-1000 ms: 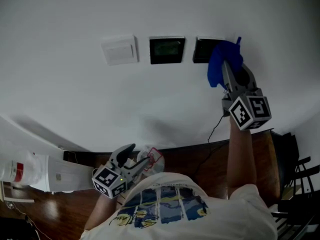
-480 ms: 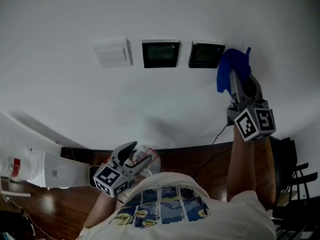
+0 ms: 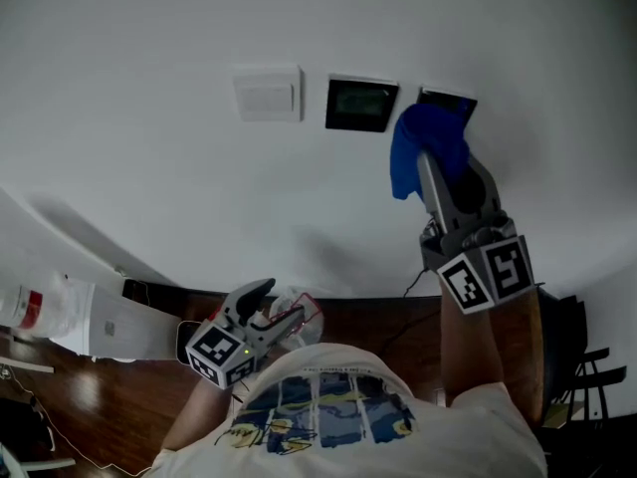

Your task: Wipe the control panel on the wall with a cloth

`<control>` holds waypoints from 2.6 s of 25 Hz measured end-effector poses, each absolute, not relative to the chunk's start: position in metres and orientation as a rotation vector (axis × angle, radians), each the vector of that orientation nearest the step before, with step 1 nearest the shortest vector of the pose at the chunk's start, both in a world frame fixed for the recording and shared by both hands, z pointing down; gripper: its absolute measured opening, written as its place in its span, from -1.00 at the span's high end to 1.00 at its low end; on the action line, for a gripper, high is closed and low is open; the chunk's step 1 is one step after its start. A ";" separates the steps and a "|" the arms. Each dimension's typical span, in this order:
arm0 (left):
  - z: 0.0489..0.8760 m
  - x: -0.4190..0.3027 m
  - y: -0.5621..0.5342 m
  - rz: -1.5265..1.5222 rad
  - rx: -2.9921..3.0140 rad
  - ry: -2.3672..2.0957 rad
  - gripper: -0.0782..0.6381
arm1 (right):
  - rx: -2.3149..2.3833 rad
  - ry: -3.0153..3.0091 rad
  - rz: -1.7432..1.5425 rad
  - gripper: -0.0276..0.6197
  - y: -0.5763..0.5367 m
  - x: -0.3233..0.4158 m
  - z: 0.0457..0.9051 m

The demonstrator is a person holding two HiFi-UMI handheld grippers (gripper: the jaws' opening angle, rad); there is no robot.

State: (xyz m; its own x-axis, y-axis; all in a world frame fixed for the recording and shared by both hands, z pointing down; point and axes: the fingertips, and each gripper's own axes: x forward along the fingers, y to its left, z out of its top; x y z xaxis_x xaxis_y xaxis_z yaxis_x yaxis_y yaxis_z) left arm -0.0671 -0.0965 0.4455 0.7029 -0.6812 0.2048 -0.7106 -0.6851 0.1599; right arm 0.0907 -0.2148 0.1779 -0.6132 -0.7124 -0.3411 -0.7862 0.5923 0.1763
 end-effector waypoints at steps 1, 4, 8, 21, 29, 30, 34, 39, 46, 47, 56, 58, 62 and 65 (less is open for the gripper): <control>0.447 -0.069 -0.094 0.197 2.689 -1.110 -0.01 | -1.211 2.601 0.465 0.61 -0.215 0.077 0.178; 0.449 -0.082 -0.085 0.217 2.688 -1.120 -0.01 | -1.159 2.630 0.485 0.61 -0.221 0.038 0.179; 0.448 -0.101 -0.078 0.200 2.669 -1.147 -0.01 | -1.164 2.644 0.491 0.61 -0.240 0.004 0.182; 0.460 -0.123 -0.070 0.172 2.669 -1.109 -0.01 | -1.411 2.556 0.499 0.61 -0.258 0.037 0.188; 0.456 -0.100 -0.075 0.191 2.709 -1.039 -0.01 | -1.505 2.502 0.490 0.61 -0.260 0.084 0.185; 0.457 -0.099 -0.075 0.192 2.707 -1.037 -0.01 | -1.511 2.500 0.489 0.61 -0.261 0.088 0.184; 0.457 -0.090 -0.079 0.206 2.711 -1.030 -0.01 | -1.529 2.491 0.489 0.61 -0.264 0.107 0.183; 0.457 -0.075 -0.084 0.217 2.710 -1.019 -0.01 | -1.579 2.448 0.472 0.61 -0.266 0.142 0.182; 0.460 -0.046 -0.093 0.244 2.705 -0.992 -0.01 | -1.626 2.407 0.458 0.61 -0.273 0.189 0.186; 0.460 -0.041 -0.095 0.247 2.705 -0.987 -0.01 | -1.630 2.401 0.458 0.61 -0.273 0.195 0.185; 0.457 0.001 -0.105 0.266 2.696 -0.980 -0.01 | -1.609 2.399 0.456 0.61 -0.278 0.227 0.186; 0.455 0.008 -0.106 0.264 2.694 -0.986 -0.01 | -1.583 2.410 0.448 0.61 -0.279 0.228 0.186; 0.450 0.016 -0.109 0.247 2.671 -1.031 -0.01 | -1.512 2.438 0.432 0.61 -0.277 0.226 0.187; 0.454 0.010 -0.109 0.258 2.660 -1.090 -0.01 | -1.468 2.450 0.427 0.61 -0.265 0.225 0.189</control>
